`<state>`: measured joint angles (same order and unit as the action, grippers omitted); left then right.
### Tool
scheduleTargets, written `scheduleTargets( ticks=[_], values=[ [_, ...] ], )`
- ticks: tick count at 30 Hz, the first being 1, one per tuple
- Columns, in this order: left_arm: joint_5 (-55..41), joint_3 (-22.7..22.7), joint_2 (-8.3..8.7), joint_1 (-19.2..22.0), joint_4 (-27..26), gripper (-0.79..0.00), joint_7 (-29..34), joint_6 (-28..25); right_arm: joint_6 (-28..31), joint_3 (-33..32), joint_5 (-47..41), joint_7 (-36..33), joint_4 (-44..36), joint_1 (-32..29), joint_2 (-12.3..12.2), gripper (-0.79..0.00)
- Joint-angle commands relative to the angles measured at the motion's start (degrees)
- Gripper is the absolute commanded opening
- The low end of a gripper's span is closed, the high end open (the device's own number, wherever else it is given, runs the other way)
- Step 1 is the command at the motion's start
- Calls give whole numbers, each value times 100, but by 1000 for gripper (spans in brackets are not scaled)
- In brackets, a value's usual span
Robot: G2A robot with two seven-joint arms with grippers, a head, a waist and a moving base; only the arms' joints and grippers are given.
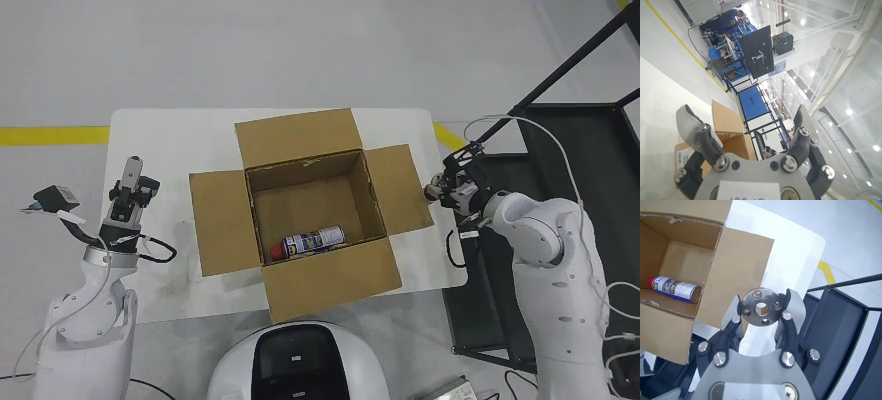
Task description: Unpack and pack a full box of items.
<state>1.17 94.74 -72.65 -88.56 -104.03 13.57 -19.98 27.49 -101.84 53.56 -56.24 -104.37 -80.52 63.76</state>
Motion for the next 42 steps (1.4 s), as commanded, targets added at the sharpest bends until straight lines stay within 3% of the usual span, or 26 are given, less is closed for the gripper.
scheduleTargets(
  ticks=[1,19,27,42],
  values=[
    [0,0,0,0,0,0,0,0,1,4,-4,-3,-2,1,0,-785],
    [0,0,0,0,0,0,0,0,-29,-20,30,116,48,-50,-5,-785],
    [0,0,0,0,0,0,0,0,83,-314,352,492,776,-280,-89,-785],
    [0,0,0,0,0,0,0,0,-187,595,1129,1456,2292,67,-71,-785]
  ],
)
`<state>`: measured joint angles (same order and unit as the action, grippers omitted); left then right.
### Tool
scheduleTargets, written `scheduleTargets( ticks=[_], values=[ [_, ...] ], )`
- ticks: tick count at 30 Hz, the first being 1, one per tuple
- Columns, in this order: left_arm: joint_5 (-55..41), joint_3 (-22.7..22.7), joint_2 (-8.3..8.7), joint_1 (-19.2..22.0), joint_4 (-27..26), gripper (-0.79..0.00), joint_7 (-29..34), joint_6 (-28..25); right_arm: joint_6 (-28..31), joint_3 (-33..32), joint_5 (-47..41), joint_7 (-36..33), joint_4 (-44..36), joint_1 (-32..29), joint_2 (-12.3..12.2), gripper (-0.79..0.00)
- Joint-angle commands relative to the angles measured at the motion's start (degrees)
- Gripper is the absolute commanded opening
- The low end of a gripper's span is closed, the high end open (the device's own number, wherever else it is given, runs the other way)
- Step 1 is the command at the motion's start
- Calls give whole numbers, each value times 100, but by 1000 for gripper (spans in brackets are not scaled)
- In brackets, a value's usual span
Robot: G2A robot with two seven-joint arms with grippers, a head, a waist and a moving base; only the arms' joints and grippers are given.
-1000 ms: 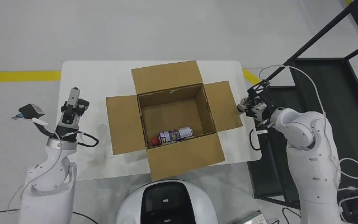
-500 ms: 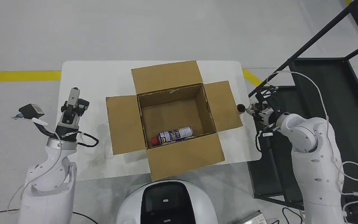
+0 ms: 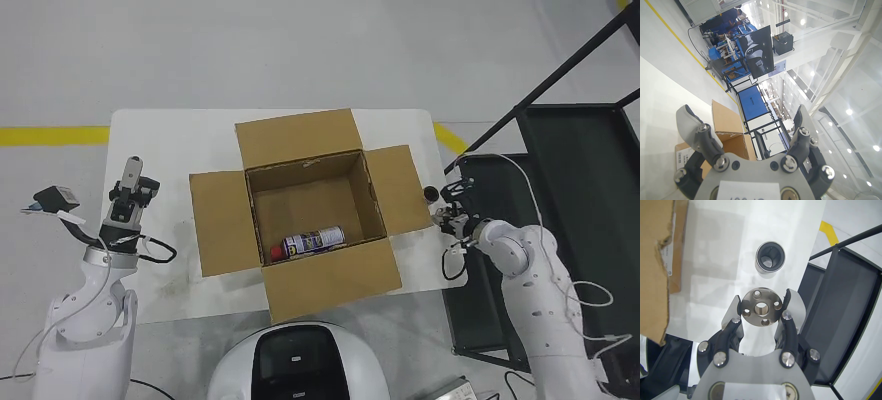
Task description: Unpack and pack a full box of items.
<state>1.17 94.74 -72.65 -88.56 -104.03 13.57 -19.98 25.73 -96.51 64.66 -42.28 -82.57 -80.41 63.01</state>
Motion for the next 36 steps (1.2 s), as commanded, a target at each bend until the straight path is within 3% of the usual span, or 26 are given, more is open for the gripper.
scheduleTargets(
  ticks=[1,15,22,25,26,27,36],
  values=[
    [0,0,0,0,0,0,0,0,-33,128,49,120,231,115,9,-785],
    [0,0,0,0,0,0,0,0,-442,956,276,868,1915,1015,121,-785],
    [0,0,0,0,0,0,0,0,-666,1187,388,1098,2316,1267,161,-785],
    [0,0,0,0,0,0,0,0,-704,1232,407,1161,2419,1335,166,-332],
    [0,0,0,0,0,0,0,0,-706,1244,411,1165,2449,1358,166,-58],
    [0,0,0,0,0,0,0,0,-705,1254,412,1162,2482,1378,166,0],
    [0,0,0,0,0,0,0,0,-530,1052,194,1138,2446,1373,101,0]
  ],
)
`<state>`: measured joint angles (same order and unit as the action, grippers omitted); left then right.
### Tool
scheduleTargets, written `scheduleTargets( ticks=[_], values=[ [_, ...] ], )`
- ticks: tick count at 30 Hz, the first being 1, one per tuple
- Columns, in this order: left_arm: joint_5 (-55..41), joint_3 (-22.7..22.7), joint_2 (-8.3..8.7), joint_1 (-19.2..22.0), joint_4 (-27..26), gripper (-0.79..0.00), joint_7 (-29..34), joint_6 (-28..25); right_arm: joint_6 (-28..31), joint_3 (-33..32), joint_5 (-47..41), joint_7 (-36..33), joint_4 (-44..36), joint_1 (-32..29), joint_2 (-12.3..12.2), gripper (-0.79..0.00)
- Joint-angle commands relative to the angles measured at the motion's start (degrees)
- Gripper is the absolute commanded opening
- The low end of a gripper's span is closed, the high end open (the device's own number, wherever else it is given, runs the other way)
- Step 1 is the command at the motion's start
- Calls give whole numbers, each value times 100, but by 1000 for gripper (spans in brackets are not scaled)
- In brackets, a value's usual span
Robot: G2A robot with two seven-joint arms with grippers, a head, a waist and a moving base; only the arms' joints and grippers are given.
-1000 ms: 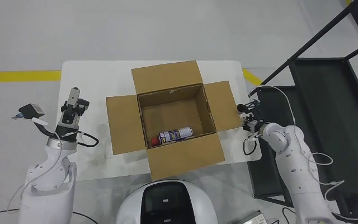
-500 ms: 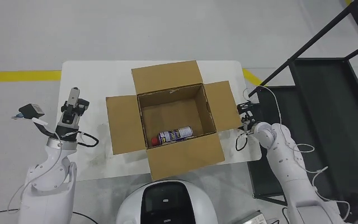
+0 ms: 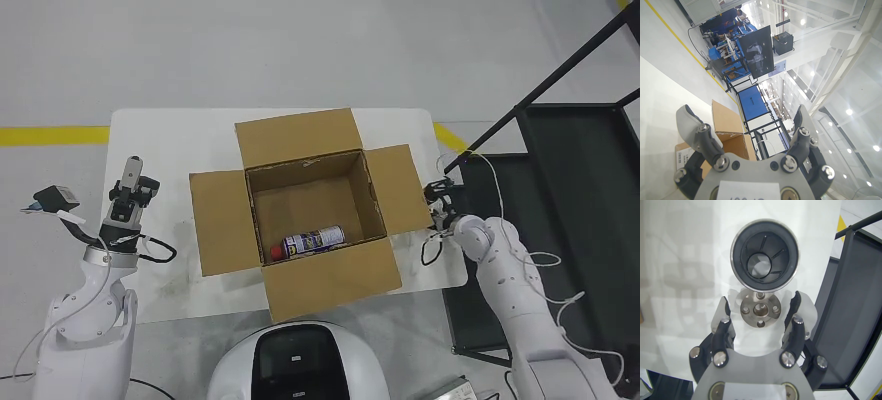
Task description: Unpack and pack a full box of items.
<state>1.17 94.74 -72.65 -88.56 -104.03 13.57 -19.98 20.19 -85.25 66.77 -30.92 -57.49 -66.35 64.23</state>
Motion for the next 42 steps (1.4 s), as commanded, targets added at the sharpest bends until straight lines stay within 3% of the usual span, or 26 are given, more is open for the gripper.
scheduleTargets(
  ticks=[1,11,16,22,29,42],
  values=[
    [0,0,0,0,0,0,0,0,40,-173,-63,15,-144,-84,-45,0],
    [0,0,0,0,0,0,0,0,235,-1522,-816,-335,-1852,-1051,-302,0],
    [0,0,0,0,0,0,0,0,408,-1822,-1393,-627,-2823,-1390,-341,0],
    [0,0,0,0,0,0,0,0,795,-1663,-1607,-937,-3831,-1583,-367,0],
    [0,0,0,0,0,0,0,0,1346,-1292,-1552,-980,-4410,-1675,-397,0],
    [0,0,0,0,0,0,0,0,1495,-1217,-1499,-934,-4522,-1767,-411,0]
  ],
)
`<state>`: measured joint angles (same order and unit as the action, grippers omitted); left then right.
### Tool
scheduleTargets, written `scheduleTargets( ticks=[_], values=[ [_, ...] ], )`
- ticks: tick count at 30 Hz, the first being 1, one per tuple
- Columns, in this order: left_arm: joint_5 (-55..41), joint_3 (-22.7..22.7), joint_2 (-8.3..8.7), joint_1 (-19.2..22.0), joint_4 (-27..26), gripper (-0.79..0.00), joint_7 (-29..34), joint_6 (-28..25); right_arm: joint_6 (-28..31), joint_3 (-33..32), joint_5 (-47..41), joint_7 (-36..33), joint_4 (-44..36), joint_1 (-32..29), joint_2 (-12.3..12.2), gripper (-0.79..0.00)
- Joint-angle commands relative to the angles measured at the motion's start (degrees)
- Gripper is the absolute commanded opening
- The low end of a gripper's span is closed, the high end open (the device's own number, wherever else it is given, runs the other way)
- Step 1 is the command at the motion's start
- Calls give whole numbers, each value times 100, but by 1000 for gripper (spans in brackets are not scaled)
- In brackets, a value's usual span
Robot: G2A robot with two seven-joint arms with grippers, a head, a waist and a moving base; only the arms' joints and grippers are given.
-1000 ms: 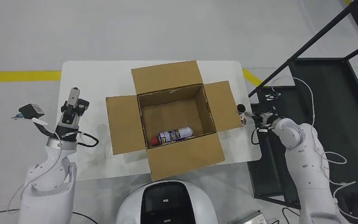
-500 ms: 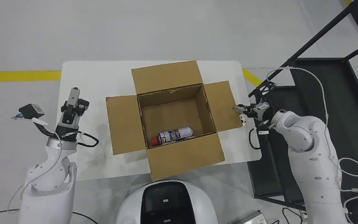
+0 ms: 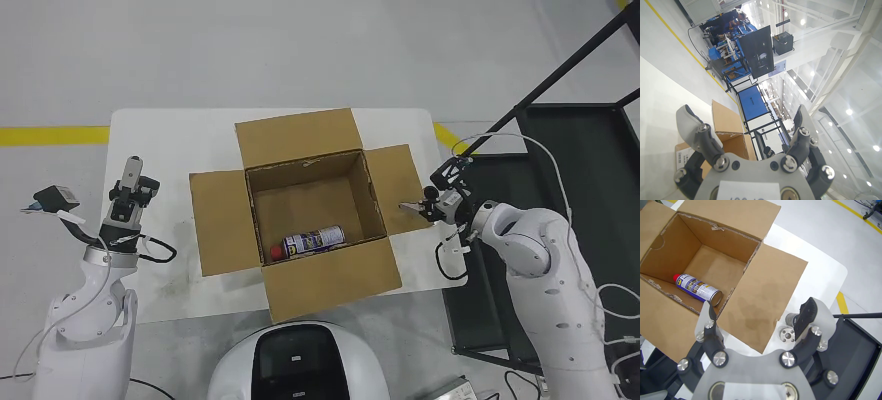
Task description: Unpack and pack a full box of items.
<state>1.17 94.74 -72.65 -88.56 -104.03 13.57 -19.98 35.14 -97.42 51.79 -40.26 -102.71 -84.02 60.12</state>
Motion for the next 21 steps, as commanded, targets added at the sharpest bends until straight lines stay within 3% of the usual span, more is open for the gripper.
scheduleTargets(
  ticks=[1,5,11,15,21],
  values=[
    [0,0,0,0,0,0,0,0,0,0,0,0,0,0,0,0],
    [0,0,0,0,0,0,0,0,53,27,86,70,-42,-9,-9,0],
    [0,0,0,0,0,0,0,0,1186,576,446,27,-561,280,-66,0],
    [0,0,0,0,0,0,0,0,1577,1314,802,-285,-657,728,-65,0],
    [0,0,0,0,0,0,0,0,1371,2487,1418,-765,-435,1479,22,0]
  ],
)
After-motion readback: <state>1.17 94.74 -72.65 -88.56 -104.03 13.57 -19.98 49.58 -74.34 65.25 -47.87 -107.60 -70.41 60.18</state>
